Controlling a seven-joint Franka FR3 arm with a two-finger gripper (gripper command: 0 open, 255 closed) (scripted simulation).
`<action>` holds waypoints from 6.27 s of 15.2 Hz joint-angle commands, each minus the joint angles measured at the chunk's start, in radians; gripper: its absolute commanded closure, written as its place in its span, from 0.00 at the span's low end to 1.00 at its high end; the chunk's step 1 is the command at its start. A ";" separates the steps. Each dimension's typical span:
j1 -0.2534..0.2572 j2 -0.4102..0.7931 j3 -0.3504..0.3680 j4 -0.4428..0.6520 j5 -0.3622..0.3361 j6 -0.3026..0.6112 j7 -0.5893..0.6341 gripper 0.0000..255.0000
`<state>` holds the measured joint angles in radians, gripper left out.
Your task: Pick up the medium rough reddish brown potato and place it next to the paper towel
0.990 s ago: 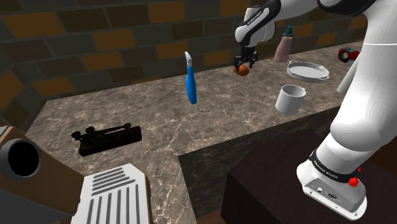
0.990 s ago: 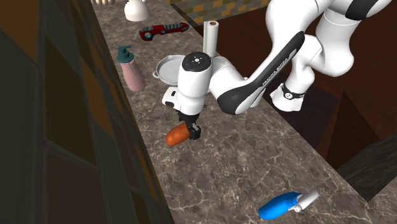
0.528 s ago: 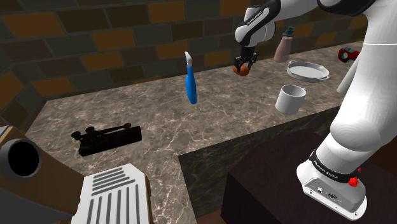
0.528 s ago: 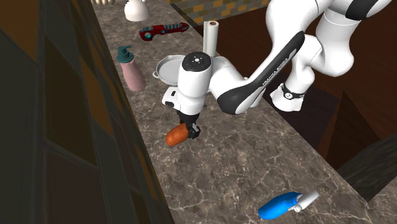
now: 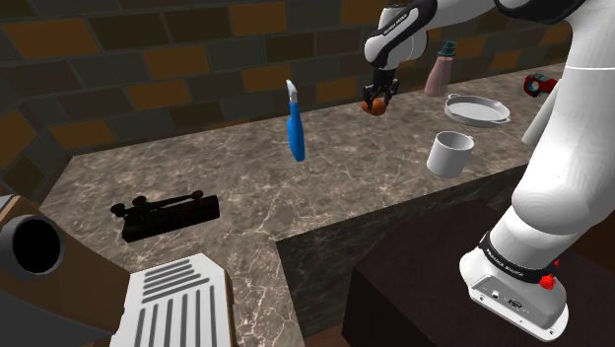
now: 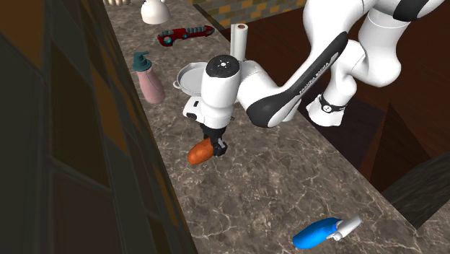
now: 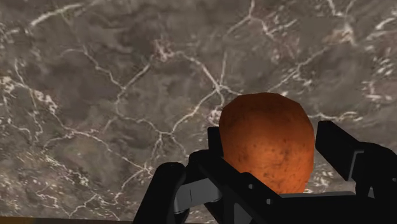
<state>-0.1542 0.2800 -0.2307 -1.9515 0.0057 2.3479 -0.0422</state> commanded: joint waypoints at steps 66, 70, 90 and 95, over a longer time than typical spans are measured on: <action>-0.071 -0.625 -0.077 0.001 -0.151 -0.598 -0.130 1.00; -0.104 -0.743 -0.102 -0.092 -0.189 -0.613 -0.174 1.00; -0.279 -1.139 -0.264 -0.323 -0.377 -0.726 -0.429 1.00; -0.289 -1.159 -0.281 -0.399 -0.396 -0.669 -0.423 1.00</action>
<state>-0.4393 -0.8710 -0.5084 -2.3317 -0.3847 1.6673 -0.4657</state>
